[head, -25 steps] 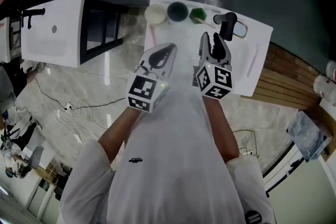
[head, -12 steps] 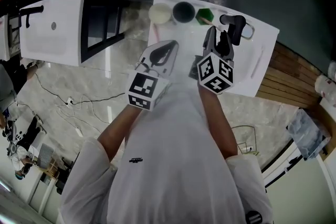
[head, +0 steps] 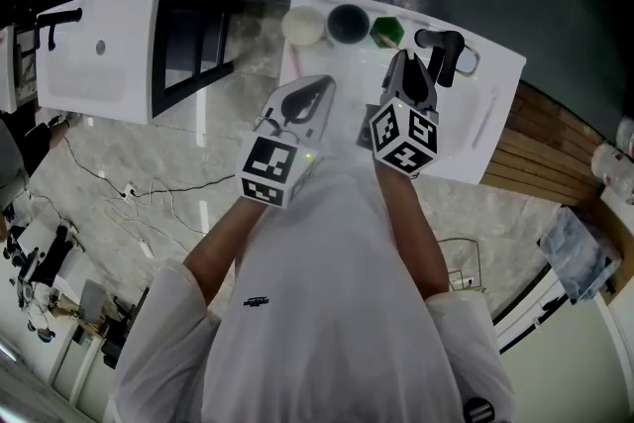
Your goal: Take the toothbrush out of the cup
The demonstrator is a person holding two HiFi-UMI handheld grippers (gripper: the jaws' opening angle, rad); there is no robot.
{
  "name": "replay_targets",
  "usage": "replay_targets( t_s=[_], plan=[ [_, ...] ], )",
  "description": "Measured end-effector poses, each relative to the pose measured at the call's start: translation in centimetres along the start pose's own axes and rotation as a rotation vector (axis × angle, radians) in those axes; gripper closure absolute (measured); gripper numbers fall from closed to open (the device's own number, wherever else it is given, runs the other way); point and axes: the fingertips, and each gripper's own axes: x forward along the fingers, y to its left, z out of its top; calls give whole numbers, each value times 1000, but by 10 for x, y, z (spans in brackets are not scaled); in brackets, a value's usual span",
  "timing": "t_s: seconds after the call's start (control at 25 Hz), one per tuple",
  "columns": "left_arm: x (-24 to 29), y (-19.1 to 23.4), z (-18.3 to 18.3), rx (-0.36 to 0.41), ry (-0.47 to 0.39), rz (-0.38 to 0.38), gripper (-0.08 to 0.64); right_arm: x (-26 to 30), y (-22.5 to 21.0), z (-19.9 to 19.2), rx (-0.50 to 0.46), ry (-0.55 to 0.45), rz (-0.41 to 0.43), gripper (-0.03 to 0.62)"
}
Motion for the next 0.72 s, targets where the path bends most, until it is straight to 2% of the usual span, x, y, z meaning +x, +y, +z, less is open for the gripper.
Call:
replay_targets(
  t_s=[0.4, 0.72],
  plan=[
    [-12, -15, 3, 14, -35, 6, 557, -21, 6, 15, -47, -41, 66, 552],
    [-23, -26, 2, 11, -64, 26, 557, -49, 12, 36, -139, -112, 108, 554]
  ],
)
